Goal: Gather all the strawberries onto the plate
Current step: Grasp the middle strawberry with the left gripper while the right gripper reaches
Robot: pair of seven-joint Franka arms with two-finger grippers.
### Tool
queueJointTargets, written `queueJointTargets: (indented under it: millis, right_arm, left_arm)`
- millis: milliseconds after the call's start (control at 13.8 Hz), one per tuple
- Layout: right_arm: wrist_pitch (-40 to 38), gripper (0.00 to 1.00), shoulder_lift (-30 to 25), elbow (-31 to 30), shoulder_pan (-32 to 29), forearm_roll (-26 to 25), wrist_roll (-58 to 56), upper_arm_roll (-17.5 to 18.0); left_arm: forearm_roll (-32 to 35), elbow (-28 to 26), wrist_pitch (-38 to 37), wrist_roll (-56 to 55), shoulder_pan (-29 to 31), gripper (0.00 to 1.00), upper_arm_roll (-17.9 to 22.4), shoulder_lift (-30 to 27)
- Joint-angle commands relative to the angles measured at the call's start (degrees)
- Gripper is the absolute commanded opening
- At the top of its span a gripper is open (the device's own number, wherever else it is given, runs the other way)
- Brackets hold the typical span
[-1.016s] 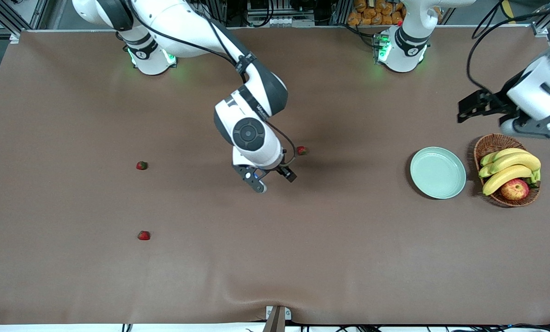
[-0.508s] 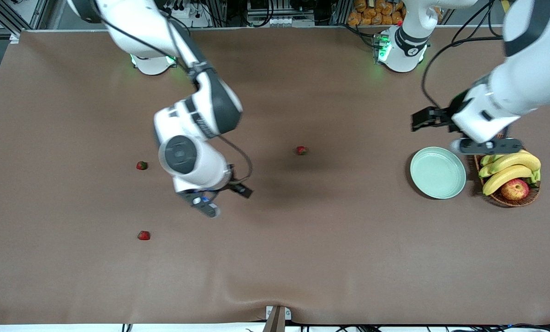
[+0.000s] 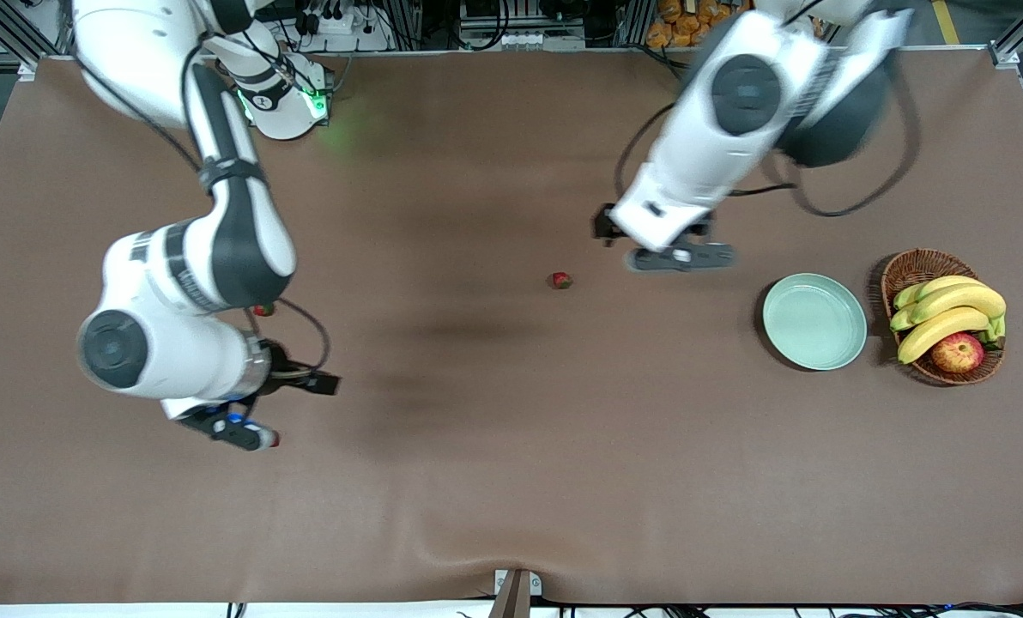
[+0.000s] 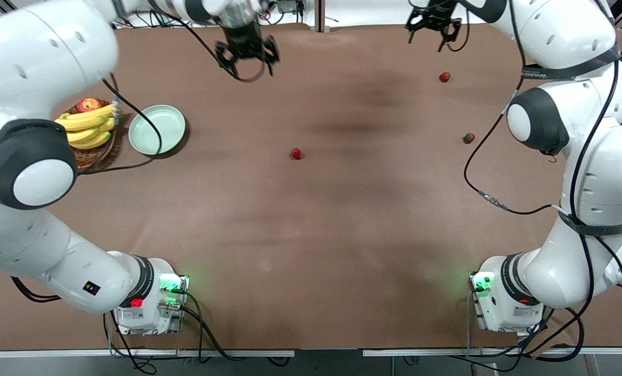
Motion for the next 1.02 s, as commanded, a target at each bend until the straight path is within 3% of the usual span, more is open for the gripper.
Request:
queueJointTargets:
  millis: [0,218,508,943]
  right_arm:
    - [0.71,1.0,-0.46,-1.84,-2.56,-3.42,-7.35,0.89]
    - [9.38,1.0,-0.36,-8.77,-2.48,-8.0,-10.09,0.89]
    - [22.12,1.0,-0.19,-17.47,-2.83,-8.27,-15.0,0.98]
    - [31.02,0.88,4.2,-17.76,-7.22,-7.65,-25.29,1.24]
  left_arm:
    - [3.13,-4.67,6.44,-4.61,-5.92,1.0,0.6,1.93]
    - [3.75,-4.41,12.58,-10.31,-11.47,1.0,0.69,8.35]
    - [8.15,-4.41,18.3,-15.26,-12.8,1.0,0.69,14.68]
    - [8.15,-6.33,25.59,-15.87,-10.95,1.0,1.13,19.79]
